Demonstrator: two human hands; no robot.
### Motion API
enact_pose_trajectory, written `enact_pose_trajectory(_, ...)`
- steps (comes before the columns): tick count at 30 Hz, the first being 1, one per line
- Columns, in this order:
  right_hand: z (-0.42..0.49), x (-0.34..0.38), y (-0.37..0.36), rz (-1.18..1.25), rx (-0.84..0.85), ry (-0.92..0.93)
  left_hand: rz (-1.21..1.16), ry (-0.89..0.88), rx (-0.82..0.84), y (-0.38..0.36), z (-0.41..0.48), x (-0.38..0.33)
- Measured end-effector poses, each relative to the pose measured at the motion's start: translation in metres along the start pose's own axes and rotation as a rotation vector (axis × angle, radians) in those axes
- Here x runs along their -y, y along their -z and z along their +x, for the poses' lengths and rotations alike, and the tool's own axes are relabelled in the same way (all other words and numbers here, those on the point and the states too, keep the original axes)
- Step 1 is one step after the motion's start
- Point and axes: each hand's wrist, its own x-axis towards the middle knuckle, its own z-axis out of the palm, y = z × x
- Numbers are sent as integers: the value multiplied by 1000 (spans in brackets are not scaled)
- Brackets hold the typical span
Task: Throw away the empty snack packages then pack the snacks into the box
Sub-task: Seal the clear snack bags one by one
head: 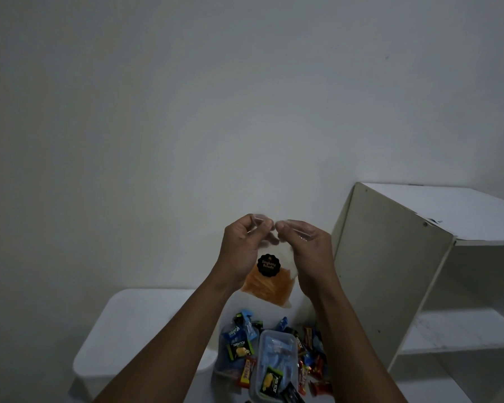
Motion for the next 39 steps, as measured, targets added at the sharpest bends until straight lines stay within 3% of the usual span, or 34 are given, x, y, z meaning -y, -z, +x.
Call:
enact_pose_trajectory(9, 1, 2, 3, -4, -35, 11, -181, 5, -108, -4, -4, -4)
enact_pose_trajectory(14, 0, 1, 3, -7, -17, 0, -129, 9, -155, -7, -4, -3)
enact_pose_trajectory(19, 0, 0, 4, 1, 16, -16, 3, -17, -113, -9, -4, -7)
enact_pose_trajectory(26, -1, 2, 9, -33, 0, 18, -77, 10, -17, -2, -4, -9)
enact_pose_trajectory(35, -4, 4, 2, -30, 18, 27, 110, -28, 13, -4, -4, -9)
enact_pose_trajectory(39, -4, 2, 2, -14, -25, 16, 10, 27, 54, -1, -5, -11)
